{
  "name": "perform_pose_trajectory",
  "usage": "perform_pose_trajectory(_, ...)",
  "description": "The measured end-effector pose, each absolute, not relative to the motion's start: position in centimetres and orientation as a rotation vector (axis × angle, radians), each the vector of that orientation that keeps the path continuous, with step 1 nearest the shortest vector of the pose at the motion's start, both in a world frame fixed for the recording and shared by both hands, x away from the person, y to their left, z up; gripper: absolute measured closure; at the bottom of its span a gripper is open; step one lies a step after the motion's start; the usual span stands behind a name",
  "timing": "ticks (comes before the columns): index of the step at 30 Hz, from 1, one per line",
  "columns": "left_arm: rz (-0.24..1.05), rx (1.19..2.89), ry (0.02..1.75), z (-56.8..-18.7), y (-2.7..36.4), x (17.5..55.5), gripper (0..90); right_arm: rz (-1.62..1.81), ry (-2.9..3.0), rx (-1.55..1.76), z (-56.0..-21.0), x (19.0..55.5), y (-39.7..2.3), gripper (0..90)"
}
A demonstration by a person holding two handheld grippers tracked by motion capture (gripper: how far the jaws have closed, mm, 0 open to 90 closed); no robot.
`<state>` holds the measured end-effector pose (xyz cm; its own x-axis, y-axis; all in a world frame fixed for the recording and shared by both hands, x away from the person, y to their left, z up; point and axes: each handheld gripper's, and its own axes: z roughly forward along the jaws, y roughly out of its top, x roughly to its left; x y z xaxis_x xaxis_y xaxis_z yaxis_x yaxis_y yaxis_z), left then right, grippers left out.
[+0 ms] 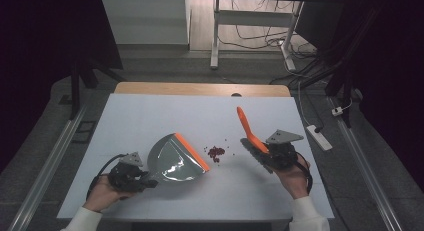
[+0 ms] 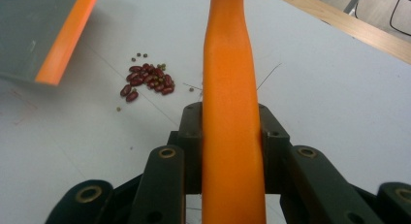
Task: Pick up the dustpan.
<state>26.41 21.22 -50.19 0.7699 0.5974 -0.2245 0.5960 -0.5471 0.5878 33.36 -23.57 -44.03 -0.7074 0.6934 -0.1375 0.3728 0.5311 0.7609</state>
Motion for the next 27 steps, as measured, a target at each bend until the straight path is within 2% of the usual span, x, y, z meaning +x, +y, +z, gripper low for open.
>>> perform_pose_trajectory(27, -0.080, 2.351, 0.818, -51.2, 18.7, 27.0, 61.6, 1.025, 2.361, 0.891, -44.5, 35.7, -21.3, 69.8)
